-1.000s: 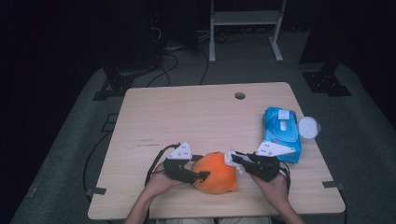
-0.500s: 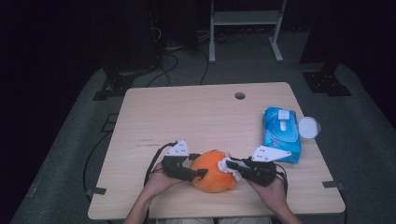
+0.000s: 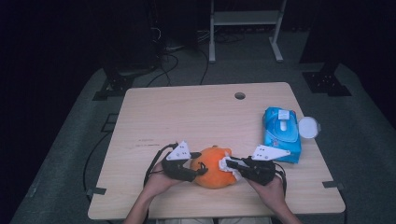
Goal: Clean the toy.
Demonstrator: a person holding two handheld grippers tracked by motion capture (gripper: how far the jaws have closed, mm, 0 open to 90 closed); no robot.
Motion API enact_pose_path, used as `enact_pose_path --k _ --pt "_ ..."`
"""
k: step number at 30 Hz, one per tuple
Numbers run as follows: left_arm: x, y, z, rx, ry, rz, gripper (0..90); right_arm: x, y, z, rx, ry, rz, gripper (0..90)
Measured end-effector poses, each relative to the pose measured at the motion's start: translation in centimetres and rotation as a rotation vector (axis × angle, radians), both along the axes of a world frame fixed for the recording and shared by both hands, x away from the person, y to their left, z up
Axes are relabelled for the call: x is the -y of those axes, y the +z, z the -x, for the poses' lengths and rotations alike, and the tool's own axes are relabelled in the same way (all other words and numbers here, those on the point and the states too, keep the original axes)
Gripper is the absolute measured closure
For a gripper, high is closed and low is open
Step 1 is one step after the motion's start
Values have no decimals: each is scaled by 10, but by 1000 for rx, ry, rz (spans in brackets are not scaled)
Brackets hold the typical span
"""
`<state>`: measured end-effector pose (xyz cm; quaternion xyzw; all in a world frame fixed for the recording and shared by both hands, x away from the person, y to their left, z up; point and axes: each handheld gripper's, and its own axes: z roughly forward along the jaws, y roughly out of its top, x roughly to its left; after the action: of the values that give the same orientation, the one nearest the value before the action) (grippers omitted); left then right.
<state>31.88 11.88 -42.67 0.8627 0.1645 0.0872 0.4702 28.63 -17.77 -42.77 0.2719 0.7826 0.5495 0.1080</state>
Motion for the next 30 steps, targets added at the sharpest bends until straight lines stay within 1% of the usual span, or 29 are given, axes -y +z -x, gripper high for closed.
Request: enact_pose_path --k 1,2,3,4,5,6,7,9,10,11,12,14,16,17,18,19,21,22,23,24,25,26,27,28,29,30 --pt "0 -1 0 -2 3 5 382 0 -1 -1 -2 -5 1 817" --pt "1 0 1 8 4 1 377 1 -2 -2 -13 -14 0 817" --pt "3 1 2 30 -9 -11 355 3 -3 -4 -23 -20 -4 817" --pt "6 2 6 61 -30 -22 301 4 -4 -5 -30 -29 -6 817" --pt "9 2 7 70 -40 -35 220 5 -5 -5 -34 -39 -4 817" --pt "11 1 8 70 -45 -46 198 5 -5 -5 -37 -42 -8 817" --pt "13 -1 9 84 -46 -72 198 4 -6 -5 -40 -39 -13 817" --pt "11 -1 7 75 -39 -70 267 1 -5 -3 -27 -26 -8 816" --pt "7 0 4 55 -20 -67 309 -1 -5 -1 -17 -21 4 816" --pt "5 0 2 34 -9 -51 332 -2 -3 -1 -11 -15 7 817" --pt "3 -1 1 22 6 -40 347 -1 -2 -1 -8 -12 10 817" --pt "0 -1 -3 -21 42 -16 360 3 -2 -3 -17 -26 13 817" --pt "-1 -2 -5 -38 58 -2 360 8 -5 -5 -35 -39 6 817" --pt "0 -2 -5 -32 60 -12 359 8 -6 -5 -42 -44 -1 817" --pt "2 -2 -4 -20 67 -24 357 7 -6 -3 -37 -42 0 817" --pt "3 -2 -4 -18 74 -30 354 4 -5 0 -19 -30 9 817" --pt "4 -1 -4 -24 82 -27 346 -4 -2 4 7 -2 30 816" --pt "3 -2 -4 -25 80 -22 342 -6 -1 5 17 0 40 816" --pt "2 -2 -4 -26 71 -11 324 -5 -1 4 16 -2 41 816" --pt "2 -2 -3 -25 49 8 289 -3 -2 2 5 -13 34 816" --pt "3 -2 -3 -34 19 24 229 1 -4 -1 -8 -27 26 814" --pt "4 -3 -2 -35 -2 19 177 5 -7 -4 -17 -46 27 813" --pt "7 -3 0 -16 -5 10 170 9 -10 -8 -27 -68 25 813" --pt "8 -3 0 0 -2 -3 177 14 -13 -12 -56 -77 4 813" --pt "10 -3 1 5 4 -19 206 16 -14 -14 -71 -79 -15 813" --pt "10 -2 1 27 7 -43 255 16 -15 -14 -77 -82 -19 813"
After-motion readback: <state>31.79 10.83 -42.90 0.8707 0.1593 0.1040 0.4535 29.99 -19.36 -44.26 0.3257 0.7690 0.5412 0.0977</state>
